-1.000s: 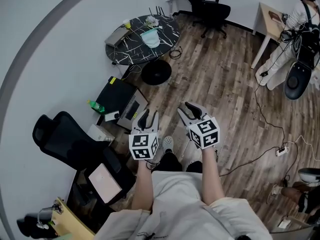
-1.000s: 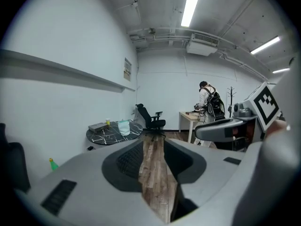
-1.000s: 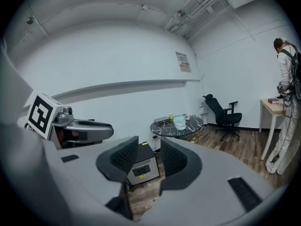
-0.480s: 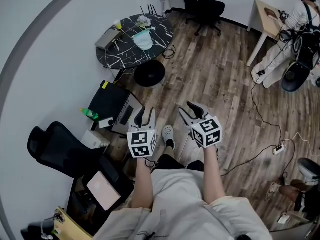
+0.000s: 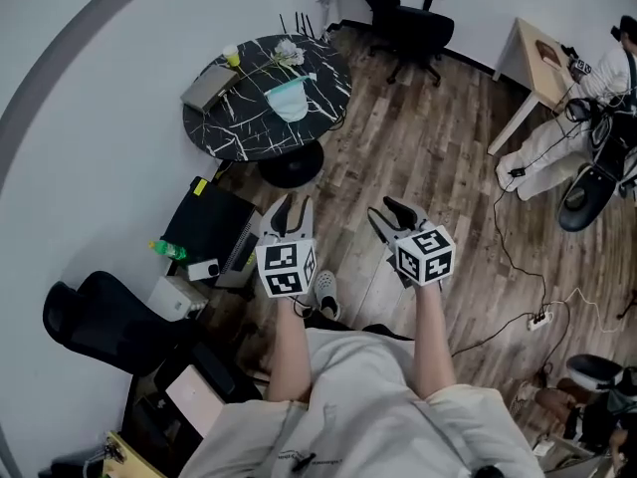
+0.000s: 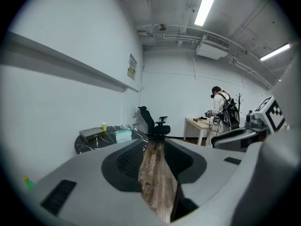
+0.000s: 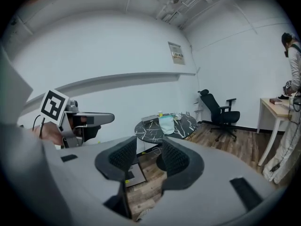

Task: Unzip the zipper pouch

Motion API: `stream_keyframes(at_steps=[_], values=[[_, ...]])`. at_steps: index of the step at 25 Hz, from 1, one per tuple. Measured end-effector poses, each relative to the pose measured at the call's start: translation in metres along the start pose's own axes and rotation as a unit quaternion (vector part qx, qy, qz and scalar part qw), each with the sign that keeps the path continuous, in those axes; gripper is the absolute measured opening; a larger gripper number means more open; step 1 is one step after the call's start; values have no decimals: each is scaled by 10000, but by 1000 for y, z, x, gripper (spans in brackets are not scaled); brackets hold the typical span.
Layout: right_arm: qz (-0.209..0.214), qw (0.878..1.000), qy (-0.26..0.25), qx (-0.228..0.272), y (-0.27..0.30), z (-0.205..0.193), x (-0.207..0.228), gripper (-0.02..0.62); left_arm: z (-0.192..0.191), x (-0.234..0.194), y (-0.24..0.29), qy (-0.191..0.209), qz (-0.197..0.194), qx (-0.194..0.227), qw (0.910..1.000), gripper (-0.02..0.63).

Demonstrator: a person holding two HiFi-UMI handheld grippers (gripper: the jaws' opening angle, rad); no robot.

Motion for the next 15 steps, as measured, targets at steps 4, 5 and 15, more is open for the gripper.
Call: stream_keyframes(at_steps=[4,5,15], values=[[-101,9998,30,138,44,35,14,176,9,-38,43,-33,-50,0,10000,144],[-108,9998,32,137,57,41,16,176,9,-50,55,-53,-53,-15,10000,146],[-96,9999,102,-53,180,74,23,176,2,-148,144,-223,-267,0,9994,144]])
Point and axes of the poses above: the fingertips, and each gripper's own axes: y forward along the fingers, x to its right, z out of its top, the point moved 9 cm from there along -y, backward along the fingers, and after that the axes turned 11 degrees about y, right-handed, at the moved point
